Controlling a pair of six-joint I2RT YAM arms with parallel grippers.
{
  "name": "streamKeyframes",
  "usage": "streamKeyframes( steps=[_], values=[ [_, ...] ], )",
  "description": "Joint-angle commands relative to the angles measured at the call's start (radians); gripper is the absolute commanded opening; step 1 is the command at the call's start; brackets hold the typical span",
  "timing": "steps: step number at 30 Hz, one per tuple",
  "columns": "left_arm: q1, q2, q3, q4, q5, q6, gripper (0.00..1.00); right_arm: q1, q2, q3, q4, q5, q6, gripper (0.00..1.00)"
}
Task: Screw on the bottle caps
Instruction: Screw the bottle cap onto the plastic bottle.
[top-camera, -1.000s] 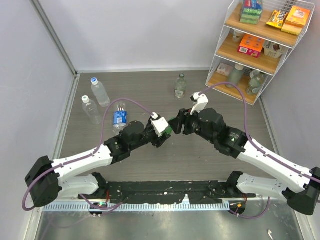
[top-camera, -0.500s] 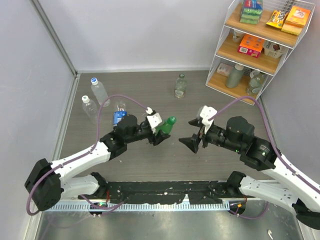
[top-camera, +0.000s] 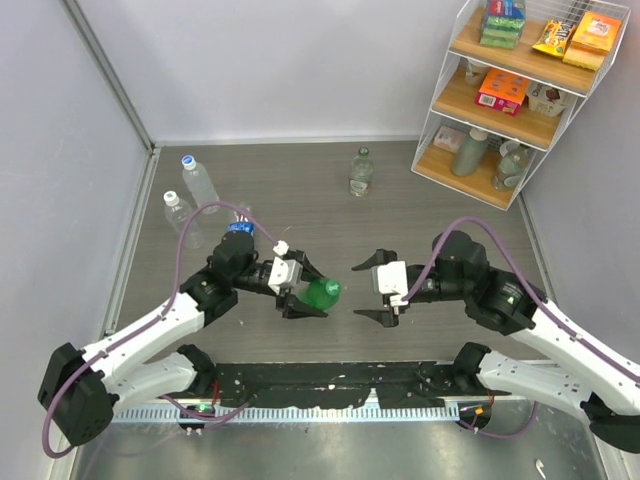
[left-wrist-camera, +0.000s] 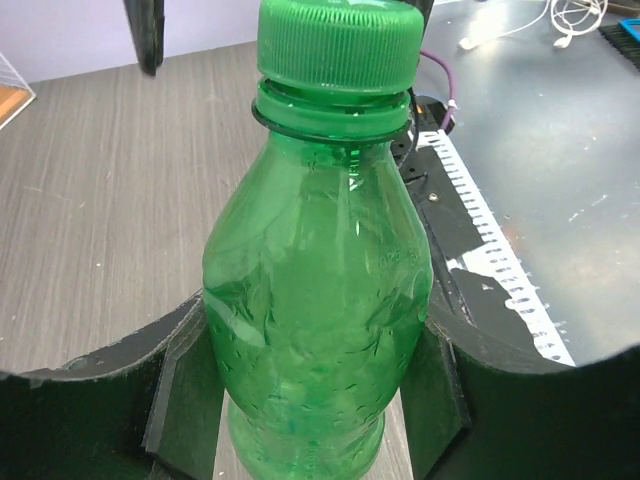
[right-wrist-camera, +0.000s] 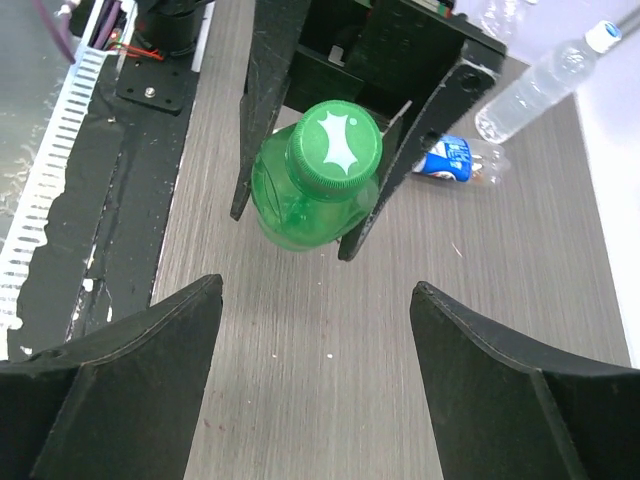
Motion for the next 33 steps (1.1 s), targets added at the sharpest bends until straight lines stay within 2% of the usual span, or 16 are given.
streamKeyframes(
  steps=[1, 6, 12, 21, 28, 33],
  values=[
    [0.002, 0.019, 0.012, 0.003, 0.069, 0.026, 0.0, 0.001, 0.05, 0.044, 0.067, -0.096, -0.079, 0.8],
    [0.004, 0.082, 0.044, -0.035, 0.091, 0.052, 0.0, 0.001, 0.089, 0.075, 0.146, -0.123, -0.043, 0.79],
    [0.004, 0.091, 0.061, -0.066, 0.068, 0.075, 0.0, 0.001, 0.155, 0.121, 0.091, -0.125, -0.024, 0.74],
    [0.004, 0.088, 0.06, -0.063, 0.059, 0.075, 0.0, 0.003, 0.184, 0.134, 0.061, -0.165, -0.014, 0.6],
    [0.004, 0.085, 0.058, -0.057, 0.062, 0.066, 0.0, 0.003, 0.184, 0.13, 0.052, -0.179, 0.01, 0.31],
    [0.002, 0.071, 0.068, -0.025, -0.001, 0.028, 0.0, 0.001, 0.194, 0.124, 0.046, -0.168, 0.042, 0.17]
  ],
)
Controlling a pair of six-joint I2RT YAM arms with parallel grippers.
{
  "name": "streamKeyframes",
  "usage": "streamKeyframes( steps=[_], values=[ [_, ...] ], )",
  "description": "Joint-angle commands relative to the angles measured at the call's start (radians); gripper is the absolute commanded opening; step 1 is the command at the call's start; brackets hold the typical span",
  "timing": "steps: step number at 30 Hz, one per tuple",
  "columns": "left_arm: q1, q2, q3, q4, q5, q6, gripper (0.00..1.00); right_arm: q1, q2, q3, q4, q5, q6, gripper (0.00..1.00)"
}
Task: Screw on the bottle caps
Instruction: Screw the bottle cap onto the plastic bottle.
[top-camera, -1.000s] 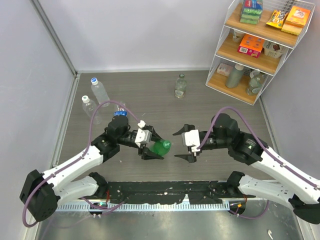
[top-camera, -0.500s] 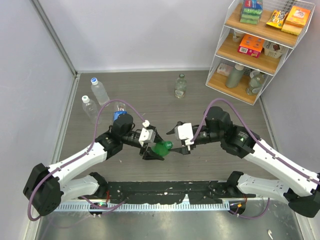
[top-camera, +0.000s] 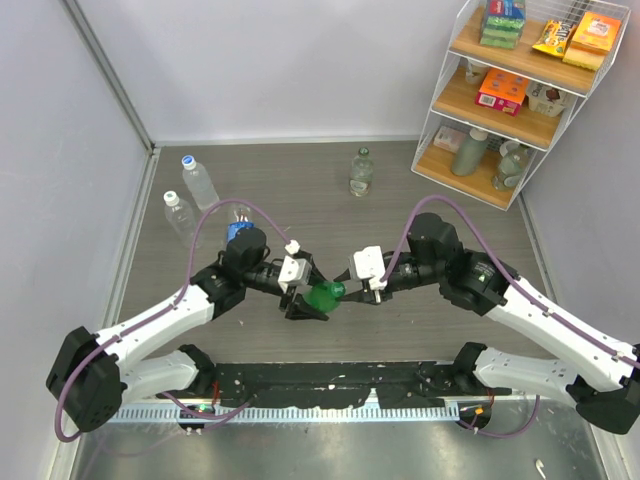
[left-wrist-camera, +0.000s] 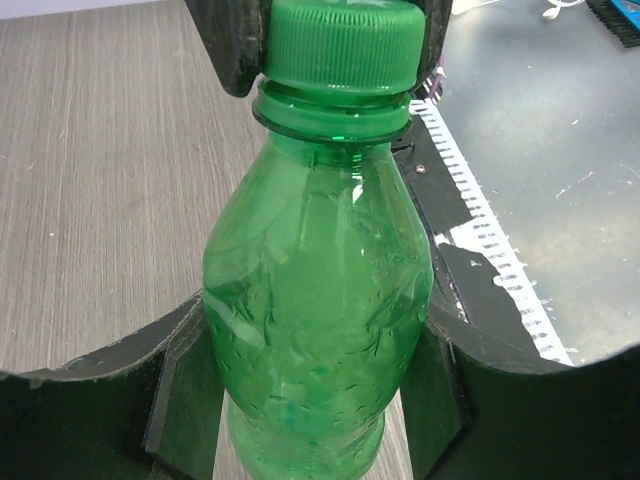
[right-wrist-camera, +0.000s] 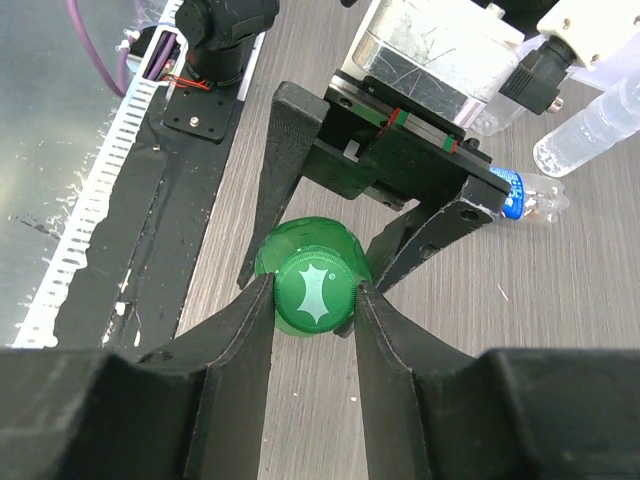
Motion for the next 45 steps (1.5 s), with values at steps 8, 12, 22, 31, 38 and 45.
streamKeyframes(
  steps=[8, 12, 22, 31, 38, 45],
  values=[
    [0.001, -0.113, 0.0, 0.098, -0.38, -0.064, 0.0, 0.001, 0.035, -0.028, 0.114, 0.192, 0.283, 0.02],
    [-0.001, -0.147, -0.029, 0.151, -0.568, -0.118, 0.0, 0.001, 0.07, -0.062, 0.206, 0.281, 0.447, 0.01],
    [-0.044, -0.224, -0.128, 0.396, -0.877, -0.152, 0.0, 0.003, 0.2, -0.015, 0.325, 0.505, 0.892, 0.01],
    [-0.117, -0.176, -0.105, 0.429, -1.204, -0.087, 0.0, 0.001, 0.251, 0.039, 0.331, 0.755, 1.101, 0.01],
    [-0.121, -0.187, -0.109, 0.399, -1.112, -0.087, 0.0, 0.001, 0.251, 0.077, 0.326, 0.72, 1.061, 0.18],
    [-0.119, -0.175, -0.04, 0.143, -0.925, -0.153, 0.0, 0.0, 0.116, 0.003, 0.43, 0.509, 0.744, 0.81]
  ],
)
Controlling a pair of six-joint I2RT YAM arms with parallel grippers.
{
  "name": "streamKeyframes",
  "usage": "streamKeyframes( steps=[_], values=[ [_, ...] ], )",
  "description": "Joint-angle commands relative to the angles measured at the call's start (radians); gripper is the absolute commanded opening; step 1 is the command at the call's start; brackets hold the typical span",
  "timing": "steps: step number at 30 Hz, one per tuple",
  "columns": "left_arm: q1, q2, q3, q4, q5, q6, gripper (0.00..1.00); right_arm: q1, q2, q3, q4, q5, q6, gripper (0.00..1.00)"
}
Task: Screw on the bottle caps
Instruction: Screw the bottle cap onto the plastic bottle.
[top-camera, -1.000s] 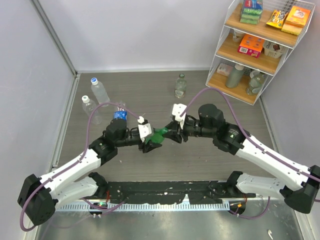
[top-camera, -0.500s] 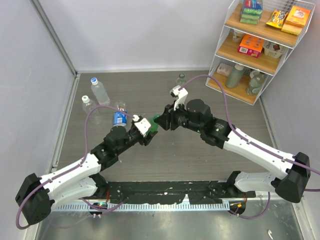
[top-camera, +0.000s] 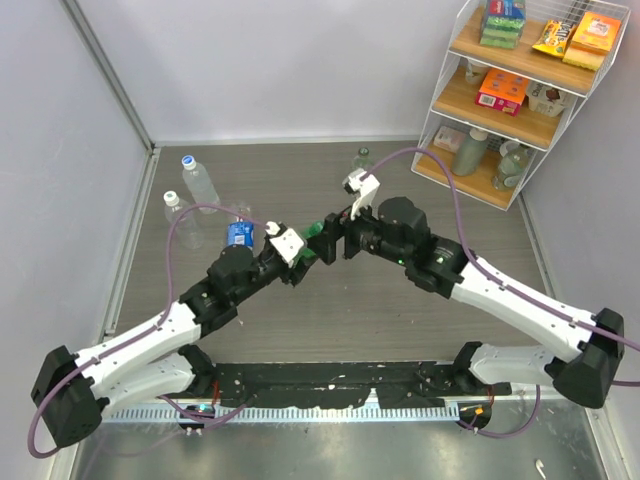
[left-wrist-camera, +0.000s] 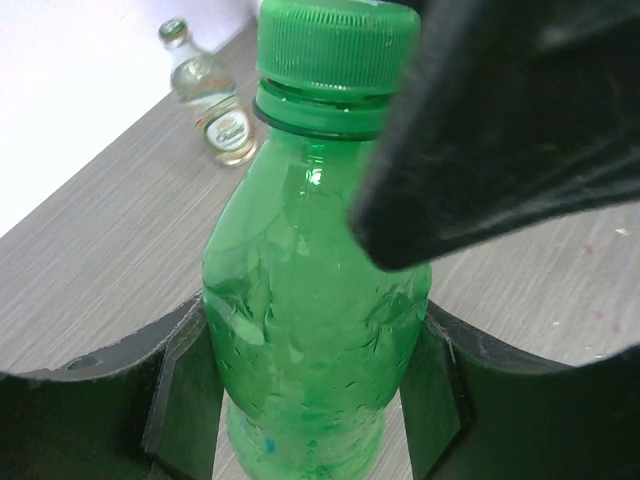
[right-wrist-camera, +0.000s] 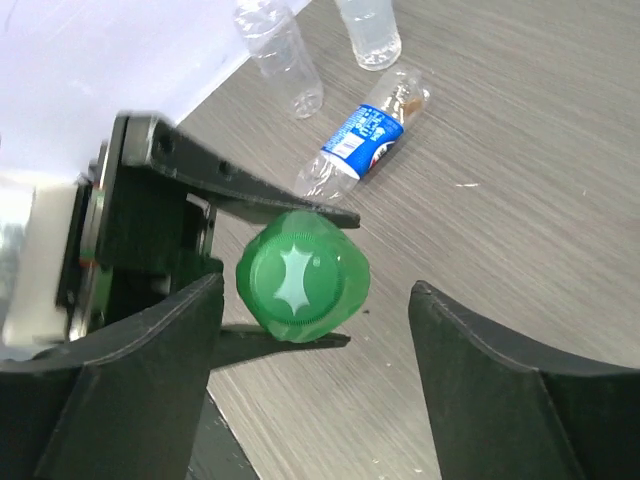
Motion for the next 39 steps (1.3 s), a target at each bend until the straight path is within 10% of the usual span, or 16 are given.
streamKeyframes(
  steps=[1, 8, 16, 39],
  values=[
    [0.0, -0.008, 0.035, -0.021, 0.195, -0.036, 0.0, 0.0, -0.152, -0.047, 0.078, -0.205, -0.328, 0.82],
    [0.12, 0.053, 0.069, -0.097, 0.602, -0.018, 0.0, -0.005, -0.332, -0.15, -0.093, -0.611, -0.851, 0.88],
    [0.125, 0.012, 0.072, -0.2, 0.906, 0.194, 0.0, -0.007, -0.286, -0.055, -0.351, -0.645, -1.187, 0.84],
    [0.125, 0.074, 0.124, -0.301, 0.961, 0.251, 0.0, -0.007, -0.101, 0.148, -0.547, -0.75, -1.212, 0.44]
  ],
)
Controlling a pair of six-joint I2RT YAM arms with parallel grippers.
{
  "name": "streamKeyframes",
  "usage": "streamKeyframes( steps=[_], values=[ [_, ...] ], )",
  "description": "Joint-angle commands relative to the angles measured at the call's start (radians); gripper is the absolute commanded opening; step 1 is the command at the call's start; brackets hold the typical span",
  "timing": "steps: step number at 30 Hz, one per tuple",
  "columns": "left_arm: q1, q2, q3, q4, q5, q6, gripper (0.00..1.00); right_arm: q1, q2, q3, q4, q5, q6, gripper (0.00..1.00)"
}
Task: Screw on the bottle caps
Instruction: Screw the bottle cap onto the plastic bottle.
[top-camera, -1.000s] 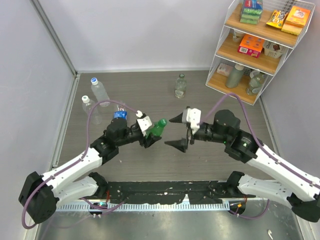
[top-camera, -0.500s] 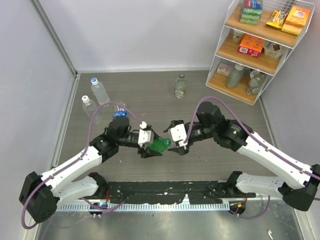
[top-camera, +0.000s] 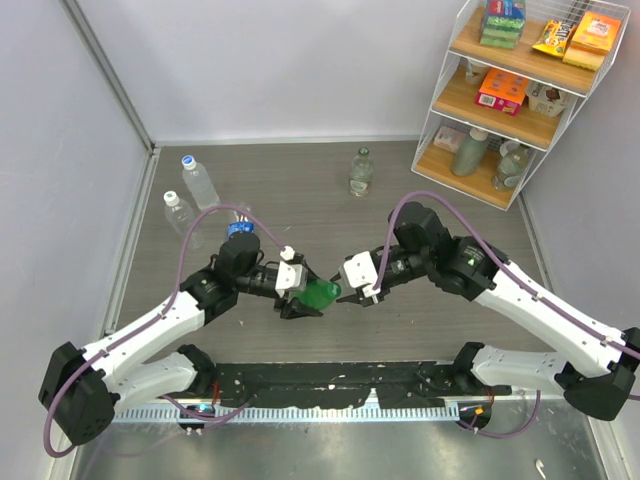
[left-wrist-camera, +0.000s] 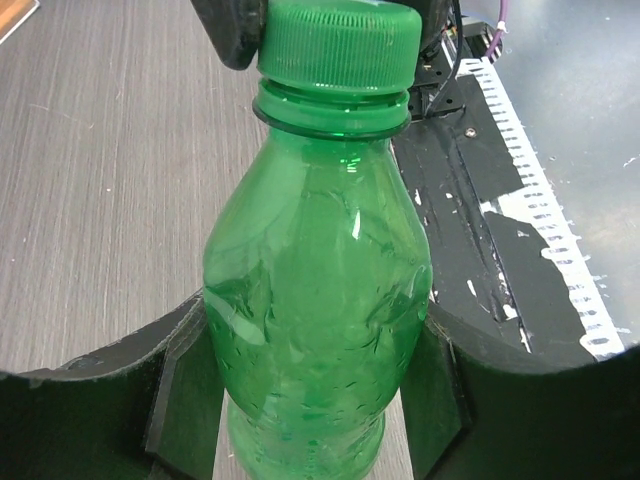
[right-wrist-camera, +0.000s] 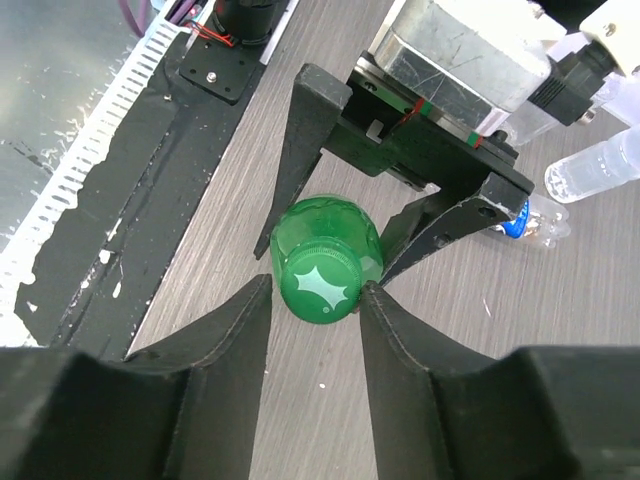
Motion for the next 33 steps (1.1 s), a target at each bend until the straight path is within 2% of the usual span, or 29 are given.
streamKeyframes(
  steps=[1, 5, 6, 9, 10, 12, 14, 15, 18, 19, 24, 30, 33],
  values=[
    [0.0, 0.006, 0.045, -0.012, 0.032, 0.021, 0.0, -0.001, 0.019, 0.061, -0.003, -0.036, 0.012, 0.4],
    [0.002, 0.018, 0.059, -0.021, 0.035, 0.022, 0.0, -0.001, 0.031, 0.064, -0.005, -0.029, 0.022, 0.33],
    [0.002, 0.02, 0.058, -0.014, 0.031, 0.012, 0.0, -0.003, 0.037, 0.065, -0.003, -0.024, 0.033, 0.25],
    [0.0, 0.014, 0.065, 0.014, -0.012, -0.016, 0.0, 0.0, 0.06, 0.076, -0.002, -0.007, 0.09, 0.15],
    [0.002, 0.007, 0.068, 0.028, -0.046, -0.034, 0.0, -0.001, 0.063, 0.076, 0.002, -0.004, 0.105, 0.08],
    [0.002, -0.005, 0.076, 0.075, -0.136, -0.082, 0.0, 0.0, 0.068, 0.07, 0.032, 0.01, 0.179, 0.01],
    [0.0, -0.014, 0.085, 0.124, -0.288, -0.166, 0.0, -0.001, 0.068, 0.059, 0.06, 0.022, 0.252, 0.01],
    [-0.003, -0.017, 0.085, 0.153, -0.332, -0.217, 0.0, 0.0, 0.063, 0.038, 0.128, 0.04, 0.351, 0.01],
    [-0.033, -0.02, 0.082, 0.207, -0.438, -0.264, 0.0, -0.001, 0.063, 0.004, 0.25, 0.211, 0.594, 0.01],
    [-0.058, -0.026, 0.079, 0.221, -0.495, -0.255, 0.0, -0.001, 0.077, 0.003, 0.277, 0.24, 0.677, 0.01],
    [-0.194, -0.016, 0.07, 0.244, -0.808, -0.151, 0.0, -0.001, 0.116, -0.014, 0.337, 0.3, 0.881, 0.01],
    [-0.239, 0.012, 0.041, 0.351, -0.958, -0.168, 0.0, -0.001, 0.119, -0.051, 0.385, 0.408, 1.054, 0.01],
    [-0.263, 0.015, 0.012, 0.437, -1.034, -0.172, 0.0, -0.001, 0.123, -0.071, 0.379, 0.512, 1.119, 0.01]
  ],
)
